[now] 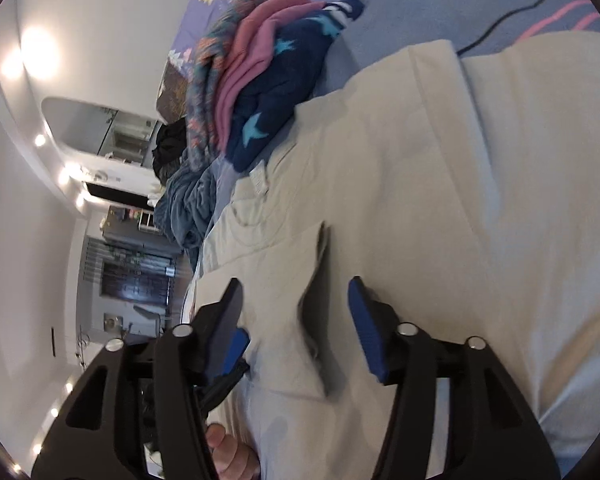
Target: Fold small clothes
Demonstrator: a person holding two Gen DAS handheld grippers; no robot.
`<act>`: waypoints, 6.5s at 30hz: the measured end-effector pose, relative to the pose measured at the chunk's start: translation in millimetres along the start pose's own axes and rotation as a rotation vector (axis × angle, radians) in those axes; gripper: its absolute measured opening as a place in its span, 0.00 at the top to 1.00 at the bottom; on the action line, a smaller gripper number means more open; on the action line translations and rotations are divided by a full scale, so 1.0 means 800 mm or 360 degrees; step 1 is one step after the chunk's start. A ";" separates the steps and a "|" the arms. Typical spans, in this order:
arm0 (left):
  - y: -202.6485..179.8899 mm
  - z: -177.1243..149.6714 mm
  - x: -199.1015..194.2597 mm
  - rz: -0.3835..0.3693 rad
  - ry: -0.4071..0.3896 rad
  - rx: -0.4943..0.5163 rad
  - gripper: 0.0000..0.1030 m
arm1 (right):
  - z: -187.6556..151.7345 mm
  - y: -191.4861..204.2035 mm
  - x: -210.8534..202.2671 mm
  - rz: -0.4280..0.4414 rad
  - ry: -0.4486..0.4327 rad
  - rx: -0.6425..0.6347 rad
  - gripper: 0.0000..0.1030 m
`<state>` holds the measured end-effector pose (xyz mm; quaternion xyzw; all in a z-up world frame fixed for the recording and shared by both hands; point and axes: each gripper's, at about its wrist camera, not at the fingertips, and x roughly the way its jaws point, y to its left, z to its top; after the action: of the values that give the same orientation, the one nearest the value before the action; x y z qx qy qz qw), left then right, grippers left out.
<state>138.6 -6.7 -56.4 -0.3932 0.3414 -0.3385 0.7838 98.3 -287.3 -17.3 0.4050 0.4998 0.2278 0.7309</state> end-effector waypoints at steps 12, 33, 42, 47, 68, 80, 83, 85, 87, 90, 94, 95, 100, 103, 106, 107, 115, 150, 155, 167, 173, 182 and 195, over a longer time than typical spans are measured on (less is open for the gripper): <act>0.004 -0.001 0.003 0.0015 -0.0005 -0.0015 0.22 | 0.020 -0.002 0.044 0.0058 0.0032 -0.0013 0.42; 0.001 -0.003 0.006 0.0053 -0.0002 0.0028 0.22 | 0.012 -0.023 0.053 0.0073 -0.0016 0.0122 0.98; -0.015 -0.003 -0.002 -0.0044 -0.0023 0.0130 0.13 | 0.007 -0.014 0.037 0.0127 -0.0143 0.0140 0.98; -0.028 -0.006 -0.003 -0.0042 -0.0028 0.0207 0.11 | 0.010 -0.012 0.011 0.0126 -0.0276 0.0127 0.98; -0.024 -0.008 0.005 -0.0014 0.0042 0.0188 0.10 | 0.033 -0.054 -0.031 -0.0078 -0.0543 0.0243 0.98; -0.023 -0.009 0.010 0.0019 0.0073 0.0171 0.09 | 0.044 -0.062 -0.037 -0.0187 -0.0589 0.0199 0.98; -0.022 -0.009 0.006 0.0023 0.0047 0.0163 0.09 | 0.044 -0.064 -0.048 -0.0256 -0.0640 0.0181 0.95; -0.019 -0.008 0.003 0.0017 0.0033 0.0144 0.08 | 0.043 -0.071 -0.054 -0.0230 -0.0657 0.0216 0.95; -0.017 -0.008 0.004 0.0019 0.0043 0.0132 0.08 | 0.043 -0.074 -0.055 -0.0211 -0.0663 0.0233 0.94; -0.020 -0.009 0.007 0.0038 0.0056 0.0154 0.08 | 0.042 -0.069 -0.055 -0.0218 -0.0670 0.0211 0.88; -0.020 -0.009 0.010 0.0059 0.0065 0.0166 0.08 | 0.042 -0.058 -0.058 -0.0218 -0.0701 0.0165 0.74; -0.020 -0.009 0.010 0.0060 0.0063 0.0167 0.08 | 0.041 -0.056 -0.059 -0.0215 -0.0708 0.0157 0.71; -0.019 -0.010 0.009 0.0067 0.0055 0.0169 0.08 | 0.038 -0.051 -0.065 -0.0097 -0.0749 0.0120 0.64; -0.019 -0.011 0.006 0.0084 0.0030 0.0183 0.08 | 0.031 -0.048 -0.080 -0.0063 -0.0800 0.0091 0.50; -0.018 -0.011 0.003 0.0106 -0.0007 0.0196 0.08 | 0.021 -0.055 -0.103 -0.0053 -0.0872 0.0112 0.45; -0.017 -0.010 0.003 0.0105 -0.0010 0.0193 0.08 | 0.017 -0.059 -0.111 -0.0039 -0.0898 0.0131 0.41; -0.016 -0.011 0.005 0.0121 0.0002 0.0211 0.08 | -0.044 -0.132 -0.194 0.0157 -0.1202 0.0448 0.30; -0.019 -0.013 0.011 0.0153 0.0042 0.0210 0.07 | -0.086 -0.368 -0.388 0.0035 -0.1413 0.1247 0.01; -0.019 -0.013 0.011 0.0142 0.0037 0.0201 0.07 | -0.093 -0.368 -0.388 0.0023 -0.1490 0.1158 0.03; -0.021 -0.014 0.012 0.0145 0.0039 0.0205 0.07 | -0.110 -0.377 -0.384 -0.0050 -0.1534 0.1216 0.45; -0.021 -0.014 0.013 0.0145 0.0040 0.0205 0.07 | -0.121 -0.391 -0.388 -0.0086 -0.1628 0.1325 0.73; -0.021 -0.014 0.013 0.0144 0.0039 0.0205 0.07 | -0.107 -0.356 -0.389 -0.0352 -0.1649 0.1225 0.95; -0.004 -0.005 -0.006 -0.0084 -0.0029 0.0033 0.06 | -0.001 0.022 -0.263 -0.0247 -0.1340 -0.0036 0.95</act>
<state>132.0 -5.7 -53.6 -0.3969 0.3202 -0.3591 0.7817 15.3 -432.1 111.8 0.4157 0.1842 -0.0077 0.8906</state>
